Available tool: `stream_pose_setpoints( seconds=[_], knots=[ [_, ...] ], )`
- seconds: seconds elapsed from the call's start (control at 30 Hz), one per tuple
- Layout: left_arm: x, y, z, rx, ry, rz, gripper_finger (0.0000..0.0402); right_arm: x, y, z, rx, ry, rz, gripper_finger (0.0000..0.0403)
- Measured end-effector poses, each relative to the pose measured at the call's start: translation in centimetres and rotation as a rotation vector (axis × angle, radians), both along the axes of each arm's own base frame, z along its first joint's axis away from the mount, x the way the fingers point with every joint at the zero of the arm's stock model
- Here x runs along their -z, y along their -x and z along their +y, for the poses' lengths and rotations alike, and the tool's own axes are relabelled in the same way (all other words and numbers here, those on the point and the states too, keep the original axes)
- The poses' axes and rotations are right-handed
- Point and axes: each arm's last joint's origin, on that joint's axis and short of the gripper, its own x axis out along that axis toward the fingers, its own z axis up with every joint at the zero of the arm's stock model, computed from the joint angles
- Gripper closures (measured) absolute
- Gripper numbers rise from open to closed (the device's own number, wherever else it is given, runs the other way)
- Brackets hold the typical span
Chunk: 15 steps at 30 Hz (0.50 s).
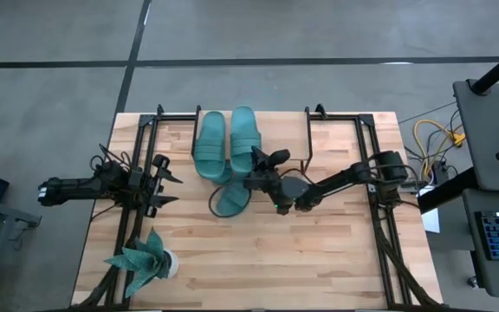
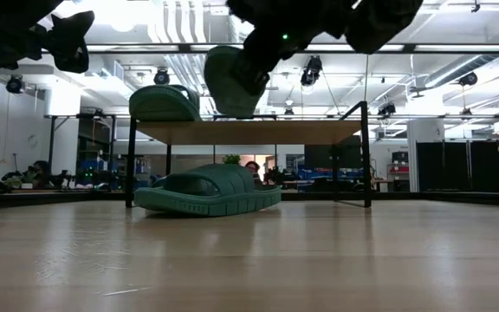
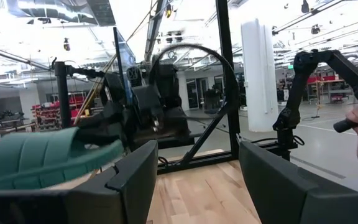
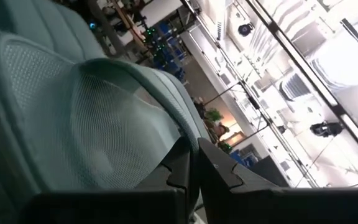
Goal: Pick and place slides into the shelf
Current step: Put the blue slipper on the shelf
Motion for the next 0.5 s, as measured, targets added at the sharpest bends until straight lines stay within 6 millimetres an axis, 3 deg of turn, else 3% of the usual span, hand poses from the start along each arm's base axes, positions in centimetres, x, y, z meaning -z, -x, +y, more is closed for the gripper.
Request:
stream_pose_setpoints(
  seconds=[0.5],
  knots=[
    [0.1,0.0,0.0,0.000,0.000,0.001,0.0191,2.3,-0.3,0.0,-0.004,-0.021,0.009,0.0391]
  ],
)
